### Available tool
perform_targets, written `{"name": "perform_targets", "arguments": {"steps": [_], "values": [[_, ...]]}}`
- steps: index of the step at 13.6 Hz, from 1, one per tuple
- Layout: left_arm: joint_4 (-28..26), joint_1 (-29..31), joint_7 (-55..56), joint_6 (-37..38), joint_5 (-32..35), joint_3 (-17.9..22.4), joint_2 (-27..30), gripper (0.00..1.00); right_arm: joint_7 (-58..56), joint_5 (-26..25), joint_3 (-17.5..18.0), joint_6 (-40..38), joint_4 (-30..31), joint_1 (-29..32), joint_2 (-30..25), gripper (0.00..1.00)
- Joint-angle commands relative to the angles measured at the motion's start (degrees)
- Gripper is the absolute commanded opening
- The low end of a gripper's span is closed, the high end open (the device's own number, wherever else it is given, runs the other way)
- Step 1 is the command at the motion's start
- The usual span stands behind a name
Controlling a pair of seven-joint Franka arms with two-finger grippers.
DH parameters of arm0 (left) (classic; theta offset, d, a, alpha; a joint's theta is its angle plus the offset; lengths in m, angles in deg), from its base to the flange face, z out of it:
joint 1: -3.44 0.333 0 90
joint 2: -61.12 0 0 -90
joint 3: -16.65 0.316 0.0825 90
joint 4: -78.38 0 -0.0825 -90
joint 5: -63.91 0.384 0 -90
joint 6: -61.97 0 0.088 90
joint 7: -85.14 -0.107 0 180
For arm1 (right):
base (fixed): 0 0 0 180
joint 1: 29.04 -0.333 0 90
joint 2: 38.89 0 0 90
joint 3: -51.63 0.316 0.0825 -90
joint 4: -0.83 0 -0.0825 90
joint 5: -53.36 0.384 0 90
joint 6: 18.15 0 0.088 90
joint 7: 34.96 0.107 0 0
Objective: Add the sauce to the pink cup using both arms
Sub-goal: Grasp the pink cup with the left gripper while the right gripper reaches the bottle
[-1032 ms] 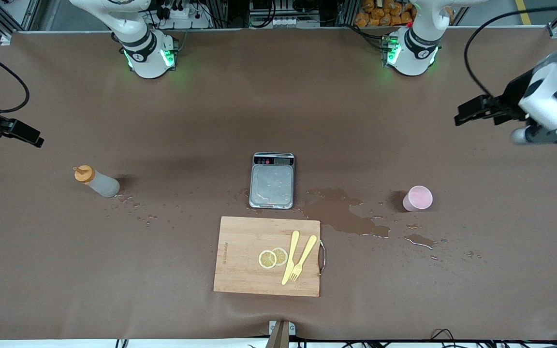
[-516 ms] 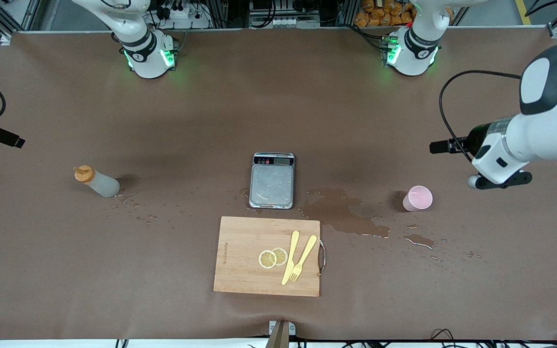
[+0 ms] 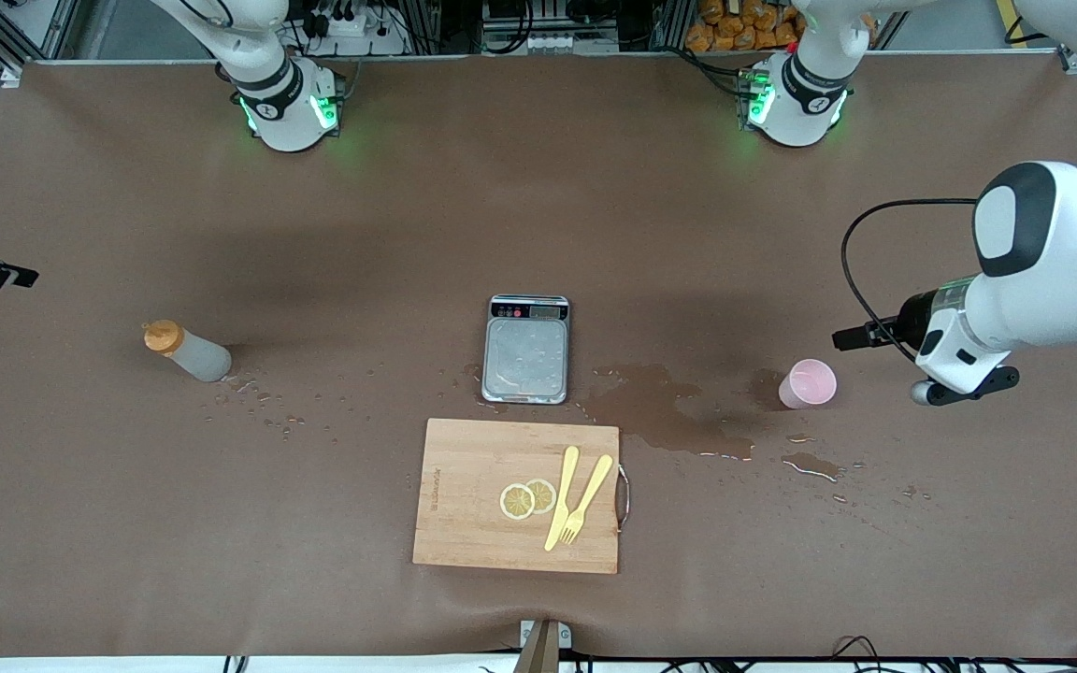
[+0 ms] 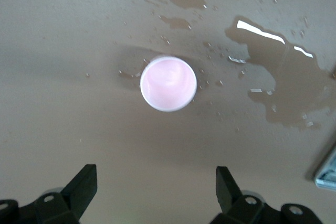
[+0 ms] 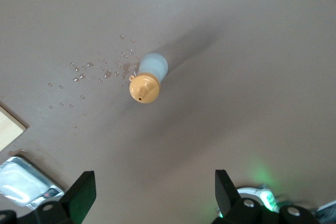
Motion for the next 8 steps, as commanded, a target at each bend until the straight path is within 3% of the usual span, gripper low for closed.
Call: {"name": "perform_targets", "arguments": {"steps": [1, 4, 8], "values": [[-4.1, 1.6, -0.3, -7.1, 1.1, -0.5, 0.7, 1.00, 3.2, 4.9, 0.9, -1.6, -0.8, 5.0, 3.3, 1.00], [-4.6, 1.0, -1.9, -10.4, 3.8, -0.6, -2.9, 1.00, 8.5, 9.3, 0.9, -1.6, -0.9, 8.0, 7.0, 1.00], [-8.6, 1.1, -2.1, -17.6, 6.6, -0.6, -4.8, 1.00, 9.9, 19.3, 0.9, -1.8, -0.9, 13.1, 13.8, 1.00]]}}
